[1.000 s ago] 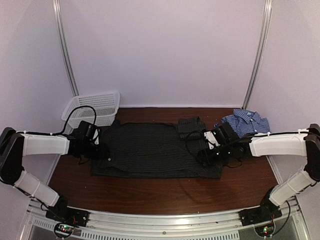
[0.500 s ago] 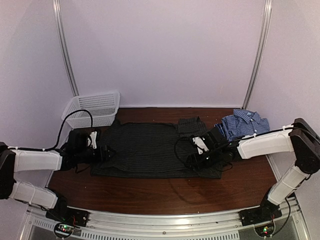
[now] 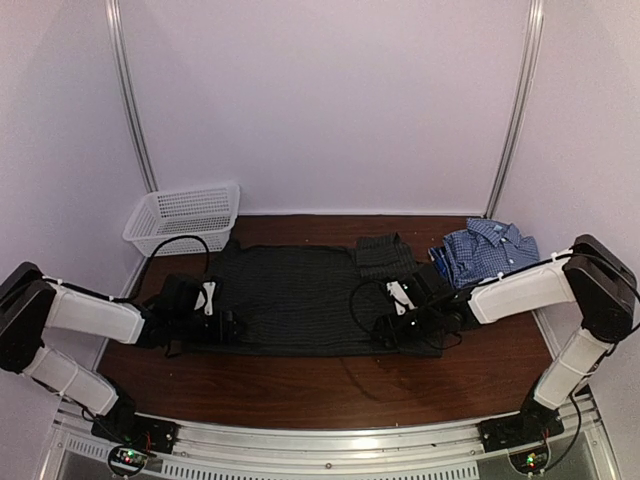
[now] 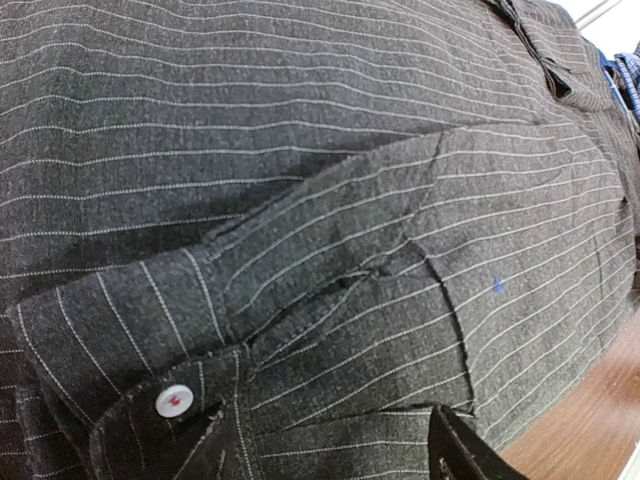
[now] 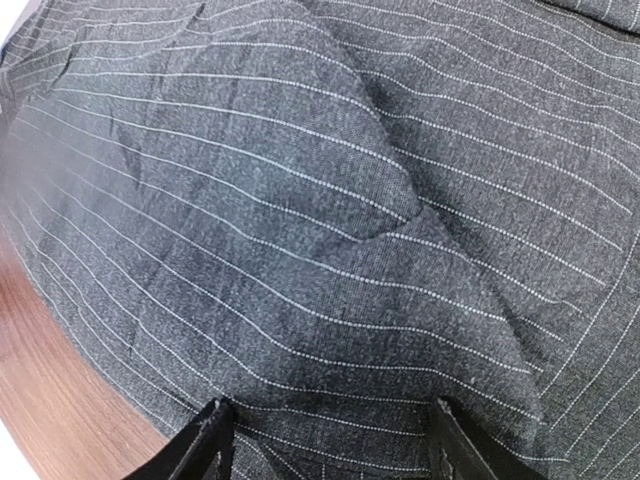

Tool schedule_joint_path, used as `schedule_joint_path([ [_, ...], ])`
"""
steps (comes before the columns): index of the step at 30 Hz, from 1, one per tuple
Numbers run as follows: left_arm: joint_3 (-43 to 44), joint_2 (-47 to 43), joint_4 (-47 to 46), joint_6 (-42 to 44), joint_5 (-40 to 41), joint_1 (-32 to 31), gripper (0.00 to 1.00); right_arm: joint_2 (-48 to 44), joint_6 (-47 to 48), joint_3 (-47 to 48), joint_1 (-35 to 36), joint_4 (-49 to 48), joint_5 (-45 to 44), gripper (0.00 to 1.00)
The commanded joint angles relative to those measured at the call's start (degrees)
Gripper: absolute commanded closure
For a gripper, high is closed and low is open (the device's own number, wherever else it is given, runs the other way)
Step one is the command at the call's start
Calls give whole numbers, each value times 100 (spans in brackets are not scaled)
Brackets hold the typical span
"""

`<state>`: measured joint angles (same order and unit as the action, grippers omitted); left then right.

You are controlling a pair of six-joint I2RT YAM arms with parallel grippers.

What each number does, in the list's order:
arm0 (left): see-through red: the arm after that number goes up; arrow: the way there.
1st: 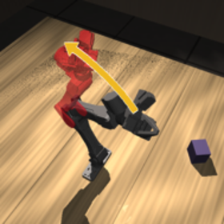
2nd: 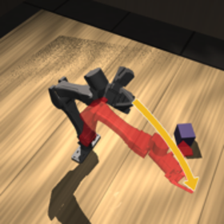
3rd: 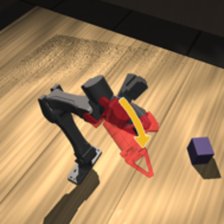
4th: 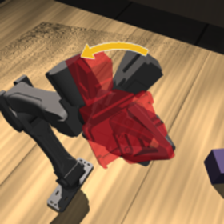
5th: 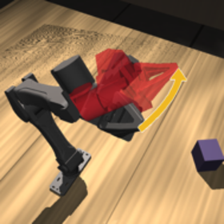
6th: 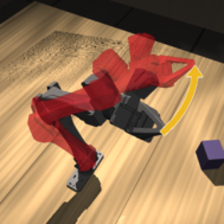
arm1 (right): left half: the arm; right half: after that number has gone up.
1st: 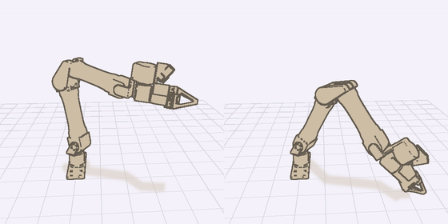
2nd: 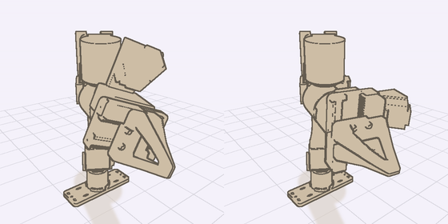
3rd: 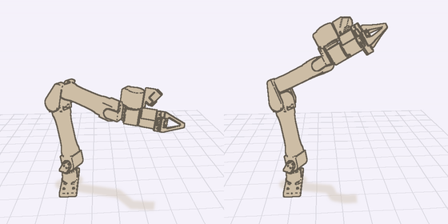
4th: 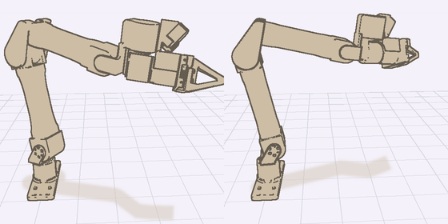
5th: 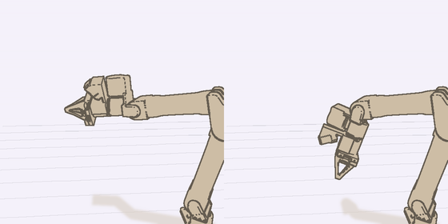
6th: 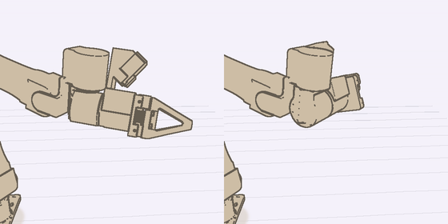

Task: Fold and stack the long sleeve shirts
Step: Move the 1/3-folded shirt to the center of the board.

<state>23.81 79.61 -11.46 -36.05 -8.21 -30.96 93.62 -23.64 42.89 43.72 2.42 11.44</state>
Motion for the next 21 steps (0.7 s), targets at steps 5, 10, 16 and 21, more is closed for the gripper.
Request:
schedule_joint_path([
  [5,-434,-211,486,-856,696,-538,35,-113,-531,-706,424,138,-159,33],
  [10,-856,-855,817,-1216,977,-777,36,-420,-871,-1086,731,212,-253,33],
  [16,-1610,-2204,1355,-1782,1035,-1131,36,-1126,-1280,-1542,1200,375,-416,33],
  [21,-2164,-3662,1855,-2049,925,-1209,35,-1725,-1579,-1917,1477,511,-553,33],
])
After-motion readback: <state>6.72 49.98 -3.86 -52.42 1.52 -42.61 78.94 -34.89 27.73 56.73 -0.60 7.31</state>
